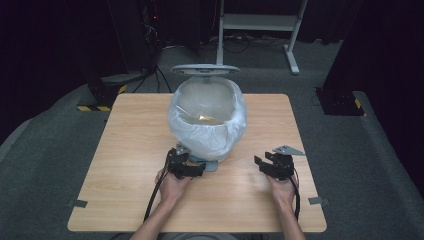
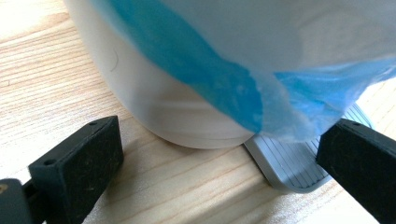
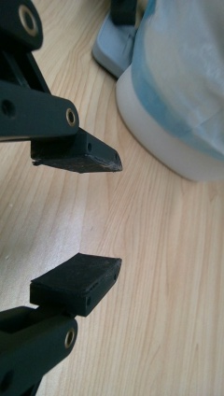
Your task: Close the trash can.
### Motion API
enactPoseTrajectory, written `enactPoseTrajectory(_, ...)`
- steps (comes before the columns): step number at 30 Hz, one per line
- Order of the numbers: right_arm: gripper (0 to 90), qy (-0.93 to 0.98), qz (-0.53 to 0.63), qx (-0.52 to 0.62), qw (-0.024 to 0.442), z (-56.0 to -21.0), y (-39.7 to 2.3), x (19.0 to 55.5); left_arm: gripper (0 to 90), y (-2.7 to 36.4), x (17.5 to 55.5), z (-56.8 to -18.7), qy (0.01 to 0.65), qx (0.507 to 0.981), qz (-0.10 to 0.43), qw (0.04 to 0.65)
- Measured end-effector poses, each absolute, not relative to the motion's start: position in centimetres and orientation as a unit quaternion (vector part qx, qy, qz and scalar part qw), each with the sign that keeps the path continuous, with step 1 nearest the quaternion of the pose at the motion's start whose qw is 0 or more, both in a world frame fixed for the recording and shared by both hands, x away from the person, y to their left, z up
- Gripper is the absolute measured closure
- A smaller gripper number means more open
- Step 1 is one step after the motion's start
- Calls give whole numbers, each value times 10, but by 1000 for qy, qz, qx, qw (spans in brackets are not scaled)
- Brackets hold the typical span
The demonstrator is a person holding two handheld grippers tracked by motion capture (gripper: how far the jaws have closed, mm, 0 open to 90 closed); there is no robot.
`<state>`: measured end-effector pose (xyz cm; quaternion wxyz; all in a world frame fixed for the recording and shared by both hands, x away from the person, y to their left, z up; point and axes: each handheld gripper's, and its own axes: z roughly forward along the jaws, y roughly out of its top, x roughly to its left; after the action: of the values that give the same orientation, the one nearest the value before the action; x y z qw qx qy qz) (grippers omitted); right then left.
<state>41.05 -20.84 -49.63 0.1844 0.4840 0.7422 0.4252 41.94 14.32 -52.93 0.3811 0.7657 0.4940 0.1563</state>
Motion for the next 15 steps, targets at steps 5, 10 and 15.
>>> enactPoseTrajectory(5, 463, 746, 409, 490, 190, -503, -207, 412, 7, 143, 419, -529, 495, 765, 156, 381)
enactPoseTrajectory(10, 454, 751, 392, 493, 199, -507, -206, 414, 9, 143, 419, -529, 495, 765, 155, 382)
enactPoseTrajectory(15, 440, 751, 387, 496, 201, -510, -205, 417, 15, 143, 419, -529, 496, 762, 153, 386)
